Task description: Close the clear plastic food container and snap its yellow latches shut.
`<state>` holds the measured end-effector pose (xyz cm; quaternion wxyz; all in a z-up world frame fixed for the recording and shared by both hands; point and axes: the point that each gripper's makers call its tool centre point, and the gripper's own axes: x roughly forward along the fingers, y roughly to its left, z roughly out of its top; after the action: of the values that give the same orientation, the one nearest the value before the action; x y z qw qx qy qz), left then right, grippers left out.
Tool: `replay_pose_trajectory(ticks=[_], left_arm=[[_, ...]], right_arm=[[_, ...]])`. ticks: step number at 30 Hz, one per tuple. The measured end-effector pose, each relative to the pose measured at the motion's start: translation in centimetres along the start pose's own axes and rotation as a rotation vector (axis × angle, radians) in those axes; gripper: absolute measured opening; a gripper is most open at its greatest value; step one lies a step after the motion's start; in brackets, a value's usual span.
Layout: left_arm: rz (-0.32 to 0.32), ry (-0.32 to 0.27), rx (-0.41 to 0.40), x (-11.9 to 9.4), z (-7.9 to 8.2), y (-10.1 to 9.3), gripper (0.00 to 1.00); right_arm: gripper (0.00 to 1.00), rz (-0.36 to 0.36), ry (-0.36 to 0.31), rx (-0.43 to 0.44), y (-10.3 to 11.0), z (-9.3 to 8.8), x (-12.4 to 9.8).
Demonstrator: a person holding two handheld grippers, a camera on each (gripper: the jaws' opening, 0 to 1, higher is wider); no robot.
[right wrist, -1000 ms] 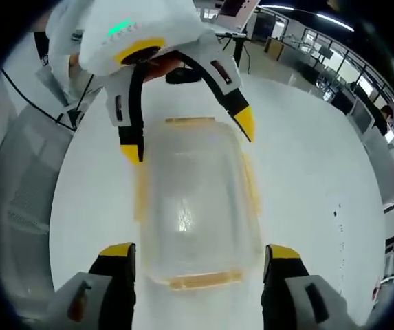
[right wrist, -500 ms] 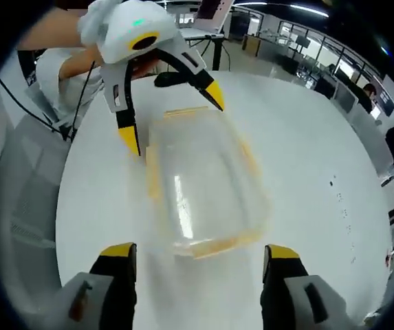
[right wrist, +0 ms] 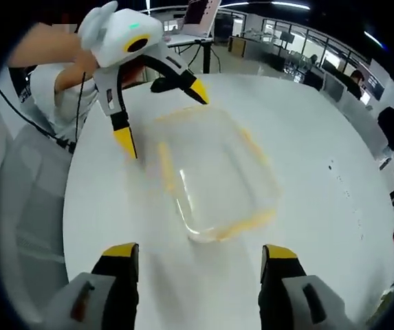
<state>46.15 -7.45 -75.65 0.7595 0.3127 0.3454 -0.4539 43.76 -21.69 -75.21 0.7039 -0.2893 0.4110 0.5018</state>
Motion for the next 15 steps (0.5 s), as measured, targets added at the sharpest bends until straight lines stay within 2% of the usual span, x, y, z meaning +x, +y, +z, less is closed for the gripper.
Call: replay_pose_trajectory(ticks=[15], left_arm=[[0.016, -0.035, -0.085, -1.0, -0.3, -2.1, 0.84]], right_arm=[[0.71, -0.02, -0.06, 0.075, 2.3, -0.5, -0.8]])
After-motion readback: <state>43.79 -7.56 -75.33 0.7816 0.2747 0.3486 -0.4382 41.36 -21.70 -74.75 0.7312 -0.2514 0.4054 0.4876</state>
